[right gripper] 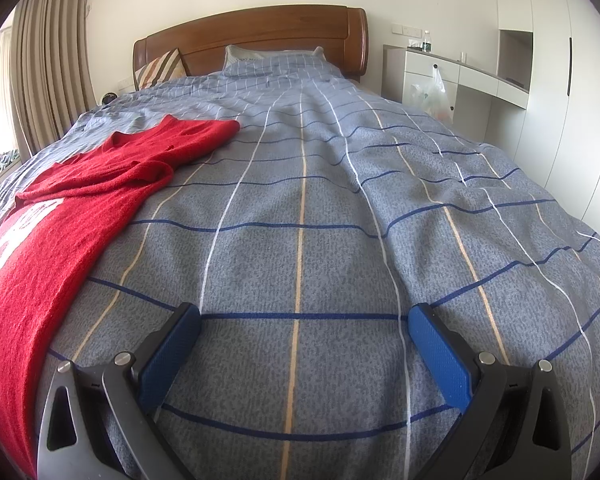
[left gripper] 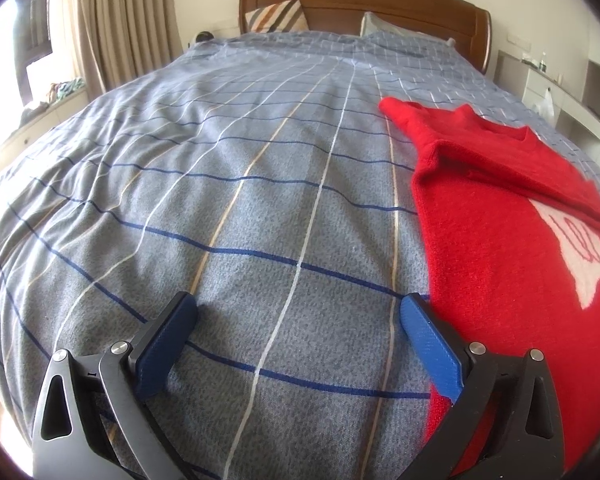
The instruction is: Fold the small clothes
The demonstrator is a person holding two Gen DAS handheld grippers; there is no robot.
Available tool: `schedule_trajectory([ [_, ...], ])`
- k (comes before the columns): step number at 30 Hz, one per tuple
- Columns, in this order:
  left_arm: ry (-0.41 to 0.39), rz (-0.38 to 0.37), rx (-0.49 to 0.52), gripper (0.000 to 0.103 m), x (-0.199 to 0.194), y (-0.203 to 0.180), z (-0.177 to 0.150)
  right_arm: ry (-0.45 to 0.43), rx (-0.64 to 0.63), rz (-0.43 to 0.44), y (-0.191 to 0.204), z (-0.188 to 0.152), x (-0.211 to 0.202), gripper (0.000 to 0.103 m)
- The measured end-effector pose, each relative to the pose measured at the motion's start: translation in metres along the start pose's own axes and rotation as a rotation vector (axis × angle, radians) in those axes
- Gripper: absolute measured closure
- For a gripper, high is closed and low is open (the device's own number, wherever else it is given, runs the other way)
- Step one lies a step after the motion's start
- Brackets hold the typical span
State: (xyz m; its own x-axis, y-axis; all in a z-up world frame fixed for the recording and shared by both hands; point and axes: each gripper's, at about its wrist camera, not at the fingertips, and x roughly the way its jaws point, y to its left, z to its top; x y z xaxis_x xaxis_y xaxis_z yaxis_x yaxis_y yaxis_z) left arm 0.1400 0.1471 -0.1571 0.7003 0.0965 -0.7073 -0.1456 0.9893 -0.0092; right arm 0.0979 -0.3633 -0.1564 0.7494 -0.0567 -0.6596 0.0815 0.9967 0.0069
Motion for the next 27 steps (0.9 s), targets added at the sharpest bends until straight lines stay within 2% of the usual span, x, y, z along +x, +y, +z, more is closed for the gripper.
schedule_trajectory([
  [7, -0.003, -0.022, -0.010, 0.001, -0.0001, 0.0039, 0.0003, -0.002, -0.001, -0.009, 0.0008, -0.0007, -0.0018, 0.001],
  [27, -0.041, -0.005, -0.005, 0.001, -0.0031, -0.0009, -0.0064, -0.004, -0.002, -0.011, 0.0009, -0.0009, -0.0033, 0.001],
])
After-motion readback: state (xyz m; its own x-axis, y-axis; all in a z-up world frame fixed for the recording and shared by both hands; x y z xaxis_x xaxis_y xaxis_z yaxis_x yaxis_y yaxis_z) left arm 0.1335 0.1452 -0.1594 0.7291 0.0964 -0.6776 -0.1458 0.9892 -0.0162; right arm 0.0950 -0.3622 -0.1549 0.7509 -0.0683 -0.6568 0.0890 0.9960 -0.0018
